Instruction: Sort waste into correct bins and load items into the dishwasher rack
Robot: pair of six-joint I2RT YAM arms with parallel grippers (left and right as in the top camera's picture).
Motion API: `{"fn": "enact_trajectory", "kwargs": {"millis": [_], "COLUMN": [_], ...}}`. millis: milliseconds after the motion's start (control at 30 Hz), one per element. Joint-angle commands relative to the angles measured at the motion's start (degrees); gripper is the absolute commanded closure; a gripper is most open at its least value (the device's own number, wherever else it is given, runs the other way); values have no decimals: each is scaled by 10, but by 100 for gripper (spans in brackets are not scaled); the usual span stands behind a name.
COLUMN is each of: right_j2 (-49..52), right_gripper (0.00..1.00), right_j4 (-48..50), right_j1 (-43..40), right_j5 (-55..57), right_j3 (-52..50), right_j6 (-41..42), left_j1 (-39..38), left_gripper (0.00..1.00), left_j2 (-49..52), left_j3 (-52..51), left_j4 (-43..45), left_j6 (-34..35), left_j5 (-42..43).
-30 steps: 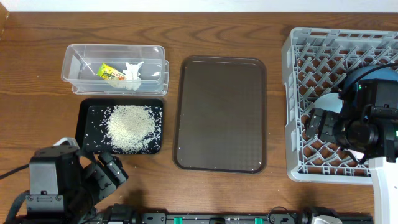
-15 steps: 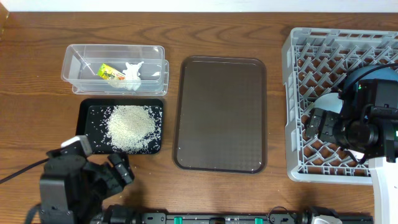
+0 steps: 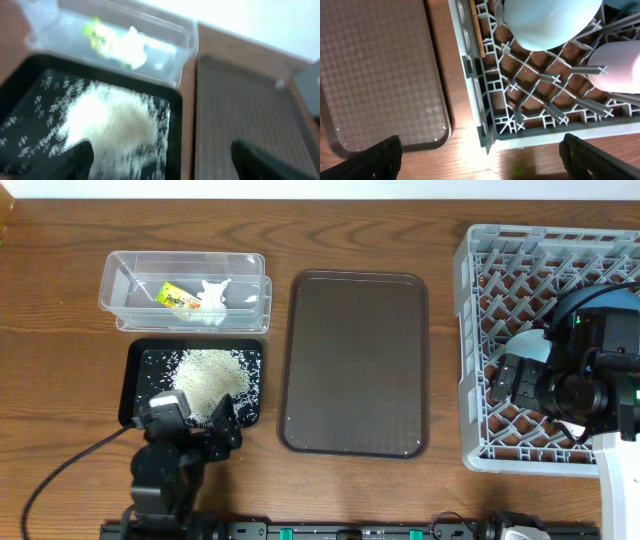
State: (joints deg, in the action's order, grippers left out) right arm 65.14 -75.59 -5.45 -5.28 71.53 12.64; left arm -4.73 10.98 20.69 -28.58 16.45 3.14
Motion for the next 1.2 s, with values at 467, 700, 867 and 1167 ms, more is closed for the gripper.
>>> {"fn": "enact_trajectory", "kwargs": {"millis": [467,700,867,1167], "right_j2": [-3,-3,-3,-3], "right_gripper": [1,1,1,1], "right_j4": [0,0,0,0], "right_j1": [6,6,6,6], "right_j5": [6,6,6,6], "right_j3": [2,2,2,2], "right_j6": [6,6,6,6], "left_j1": [3,29,30,66], "left_gripper": [10,10,10,10], "left_j2": [-101,-109,-109,-109], "left_j3": [-163,-179,-205,-205], "left_j4": [163,203,284,272], "left_j6": [-12,-18,-40,-44], "left_j5": [-23,-23,-23,-27]}}
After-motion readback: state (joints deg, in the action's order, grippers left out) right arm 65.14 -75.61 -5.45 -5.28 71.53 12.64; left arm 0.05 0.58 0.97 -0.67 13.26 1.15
